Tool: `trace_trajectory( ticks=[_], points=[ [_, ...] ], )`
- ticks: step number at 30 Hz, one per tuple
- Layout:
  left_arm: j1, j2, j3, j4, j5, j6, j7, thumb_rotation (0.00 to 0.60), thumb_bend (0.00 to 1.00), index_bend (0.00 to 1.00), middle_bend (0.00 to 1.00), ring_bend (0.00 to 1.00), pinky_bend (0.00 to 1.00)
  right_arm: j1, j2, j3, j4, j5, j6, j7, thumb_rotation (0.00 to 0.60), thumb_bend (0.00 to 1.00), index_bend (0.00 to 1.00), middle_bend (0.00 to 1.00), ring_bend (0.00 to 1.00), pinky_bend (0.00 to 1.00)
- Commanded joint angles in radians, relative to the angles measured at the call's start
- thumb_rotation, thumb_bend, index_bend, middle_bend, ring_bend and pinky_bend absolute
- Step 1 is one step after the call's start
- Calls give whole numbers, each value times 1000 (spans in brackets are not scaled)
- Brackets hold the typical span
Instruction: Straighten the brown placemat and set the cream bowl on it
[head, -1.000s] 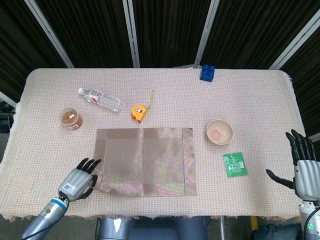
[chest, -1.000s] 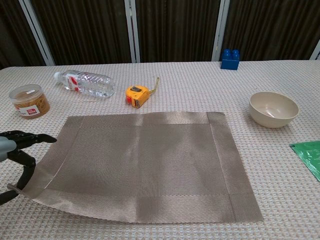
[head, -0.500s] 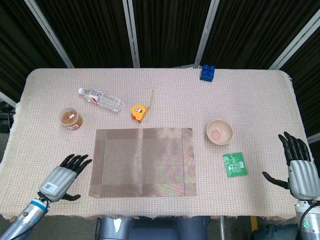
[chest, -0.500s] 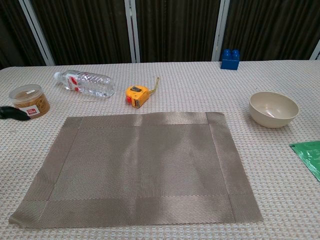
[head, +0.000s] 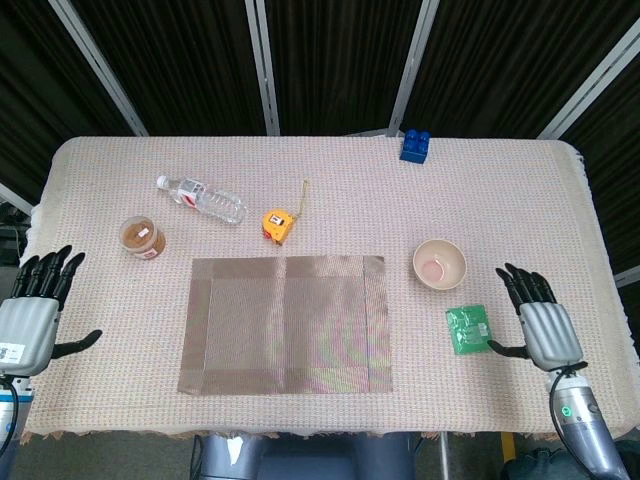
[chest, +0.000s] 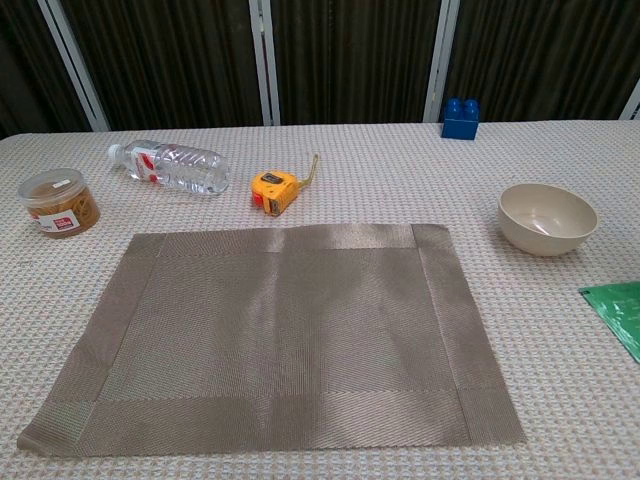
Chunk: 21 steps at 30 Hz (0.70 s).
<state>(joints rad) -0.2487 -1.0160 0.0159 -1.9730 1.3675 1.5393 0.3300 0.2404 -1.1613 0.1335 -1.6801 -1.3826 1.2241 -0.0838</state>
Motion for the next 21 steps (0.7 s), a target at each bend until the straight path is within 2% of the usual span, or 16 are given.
trace_trajectory(
  ticks=[1,5,8,21],
  points=[
    [4,-5,-17,20,-23,-8,-7,600,0,0,0,0,0,94,-37,36,55,97,-130,-69,600,0,43,0,0,0],
    [2,-2,-36,35,-52,-30,-23,600,0,0,0,0,0,162,-92,62,119,144,-196,-115,600,1,143,0,0,0],
    [-2,-1,-50,40,-73,-45,-30,600,0,0,0,0,0,199,-137,73,164,170,-229,-132,600,21,180,0,0,0],
    [-4,-5,-82,46,-112,-74,-33,600,0,0,0,0,0,285,-303,62,342,197,-282,-186,600,156,312,0,0,0]
  ],
)
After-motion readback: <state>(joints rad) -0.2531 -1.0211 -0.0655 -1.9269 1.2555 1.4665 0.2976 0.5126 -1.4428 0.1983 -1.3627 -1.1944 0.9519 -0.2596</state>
